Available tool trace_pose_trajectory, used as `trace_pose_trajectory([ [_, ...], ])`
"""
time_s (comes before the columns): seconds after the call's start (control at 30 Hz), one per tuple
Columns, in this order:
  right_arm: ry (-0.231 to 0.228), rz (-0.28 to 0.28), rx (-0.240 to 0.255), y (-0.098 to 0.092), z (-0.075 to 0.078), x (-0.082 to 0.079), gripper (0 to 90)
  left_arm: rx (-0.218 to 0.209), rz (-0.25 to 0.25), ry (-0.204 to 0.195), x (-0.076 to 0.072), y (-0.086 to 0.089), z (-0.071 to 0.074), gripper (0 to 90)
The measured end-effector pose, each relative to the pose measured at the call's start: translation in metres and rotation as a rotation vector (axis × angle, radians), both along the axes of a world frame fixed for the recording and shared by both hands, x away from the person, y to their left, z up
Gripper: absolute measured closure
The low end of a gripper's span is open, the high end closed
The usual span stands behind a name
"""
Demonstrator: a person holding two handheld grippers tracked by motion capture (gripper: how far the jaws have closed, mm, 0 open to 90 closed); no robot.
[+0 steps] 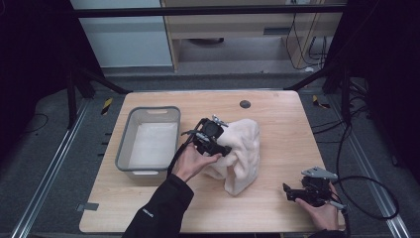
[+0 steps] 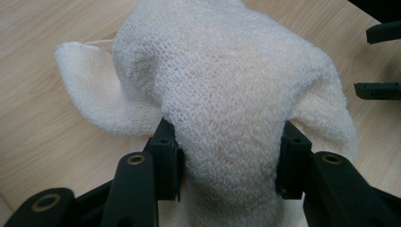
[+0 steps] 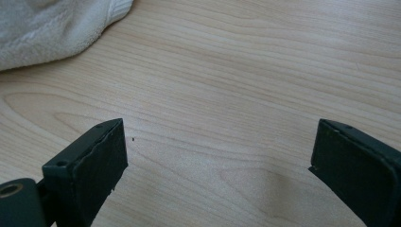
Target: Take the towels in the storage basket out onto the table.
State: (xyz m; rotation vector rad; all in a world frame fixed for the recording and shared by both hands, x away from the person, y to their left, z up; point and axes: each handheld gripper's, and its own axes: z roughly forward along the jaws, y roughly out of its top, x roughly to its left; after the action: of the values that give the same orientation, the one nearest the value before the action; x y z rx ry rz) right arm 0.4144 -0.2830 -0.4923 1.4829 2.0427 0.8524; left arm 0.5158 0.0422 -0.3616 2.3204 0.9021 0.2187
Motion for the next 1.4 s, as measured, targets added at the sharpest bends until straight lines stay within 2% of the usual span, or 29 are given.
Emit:
trace_pose_trajectory([
  [0.43, 0.004, 0.002, -0.002, 0.001, 0.000, 0.000, 4.4, 0.017, -0.004, 0.019, -0.002, -0.006, -0.023, 45.8],
  [0.57, 0.004, 0.002, -0.002, 0.001, 0.000, 0.000, 4.4, 0.030, -0.006, 0.019, -0.001, -0.005, -0.029, 39.1],
  [0.9, 0.006, 0.001, -0.007, 0.001, -0.001, 0.000, 4.4, 0.035, -0.011, 0.025, -0.001, -0.001, -0.044, 29.6],
  [1.13, 0.006, 0.001, -0.008, 0.001, -0.001, 0.000, 4.4, 0.029, -0.026, 0.027, -0.004, 0.003, -0.047, 26.0],
  [1.4, 0.006, 0.001, -0.009, 0.001, -0.001, 0.000, 4.3, 0.003, -0.025, -0.001, -0.012, 0.015, -0.040, 22.3],
])
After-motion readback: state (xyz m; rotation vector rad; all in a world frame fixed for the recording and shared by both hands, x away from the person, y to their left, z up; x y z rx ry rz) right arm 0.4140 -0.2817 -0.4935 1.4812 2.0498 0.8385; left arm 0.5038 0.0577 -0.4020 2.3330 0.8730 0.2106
